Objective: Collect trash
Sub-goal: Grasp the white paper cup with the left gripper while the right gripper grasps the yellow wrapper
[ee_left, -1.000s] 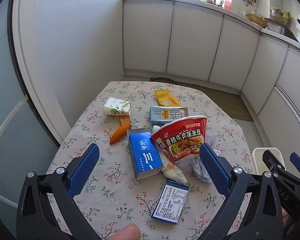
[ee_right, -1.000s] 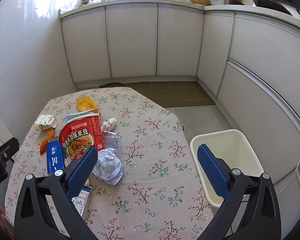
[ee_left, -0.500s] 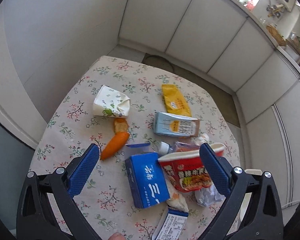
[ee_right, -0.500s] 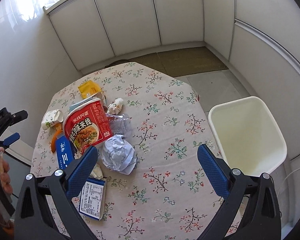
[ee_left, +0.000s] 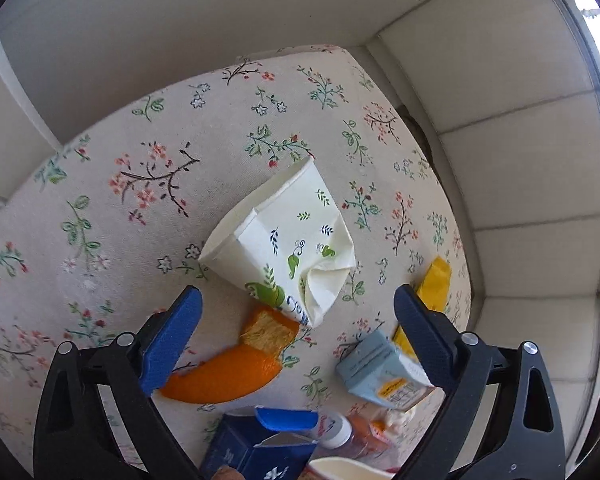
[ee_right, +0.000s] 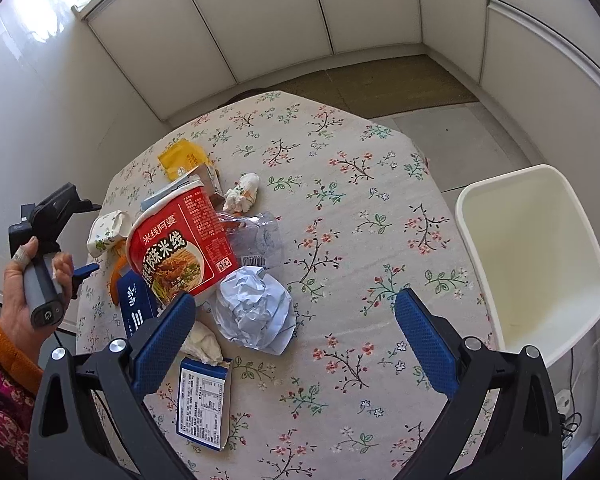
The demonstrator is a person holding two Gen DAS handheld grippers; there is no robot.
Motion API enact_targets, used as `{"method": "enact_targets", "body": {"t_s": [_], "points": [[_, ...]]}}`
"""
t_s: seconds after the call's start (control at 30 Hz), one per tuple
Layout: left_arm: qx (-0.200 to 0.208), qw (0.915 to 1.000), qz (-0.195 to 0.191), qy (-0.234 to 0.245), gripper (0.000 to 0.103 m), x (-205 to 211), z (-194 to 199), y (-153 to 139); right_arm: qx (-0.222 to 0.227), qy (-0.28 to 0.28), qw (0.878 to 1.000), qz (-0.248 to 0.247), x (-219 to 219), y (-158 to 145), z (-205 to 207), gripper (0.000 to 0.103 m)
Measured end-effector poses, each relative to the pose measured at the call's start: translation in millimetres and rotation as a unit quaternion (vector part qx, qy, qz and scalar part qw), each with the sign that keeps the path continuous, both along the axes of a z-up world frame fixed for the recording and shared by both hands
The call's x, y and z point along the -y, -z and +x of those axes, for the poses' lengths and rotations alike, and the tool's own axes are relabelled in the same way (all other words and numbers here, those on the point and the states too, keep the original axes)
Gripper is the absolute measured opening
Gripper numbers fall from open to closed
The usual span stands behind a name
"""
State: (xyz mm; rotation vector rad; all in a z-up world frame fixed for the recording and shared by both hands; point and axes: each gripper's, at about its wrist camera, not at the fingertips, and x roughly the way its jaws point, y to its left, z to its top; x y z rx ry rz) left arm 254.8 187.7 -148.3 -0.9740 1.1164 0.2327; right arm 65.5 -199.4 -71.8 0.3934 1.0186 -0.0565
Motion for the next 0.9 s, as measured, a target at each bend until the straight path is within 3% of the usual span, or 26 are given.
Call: {"method": "enact_targets", "body": {"t_s": [0.13, 0.3, 0.53, 0.6, 0.67, 0.77, 0.9], "points": [[0.016, 0.9993, -0.013, -0.031, 0.077, -1.1, 9.0, 8.2, -0.003, -0.008, 1.000, 0.001, -1.7, 3.9, 5.8, 0.097], [0.036, 0.9987, -0.019, -0.031, 0.031, -3.6, 17.0, 14.2, -0.003, -0.007, 1.000, 0.002, 1.0, 6.3, 10.1, 0.097], [0.082, 0.9959, 0.031, 0.021, 0.025, 3.6, 11.6, -6.7, 0.003, -0.017, 1.000, 0.015, 0.5, 7.2, 12.1, 0.097], [0.100, 0.9921, 0.059, 0.049, 0.025, 10.2, 1.5, -25.0, 0.016, -0.024, 1.000, 0.012, 0.3, 5.2, 13.8, 0.097], [0.123, 0.9838, 0.097, 0.086, 0.025, 21.4, -14.9, -51.0, 0.022, -0.045, 0.999, 0.010, -0.8, 4.3, 23.3, 0.097], [0.168, 0.9621, 0.156, 0.147, 0.025, 43.1, -50.3, -96.1, 0.019, -0.083, 0.996, 0.036, -6.8, -0.4, 59.6, 0.097], [0.228, 0.9202, 0.240, 0.209, 0.025, 73.1, -115.5, -149.1, 0.016, -0.159, 0.986, 0.053, -34.9, -19.6, 147.3, 0.097]]}}
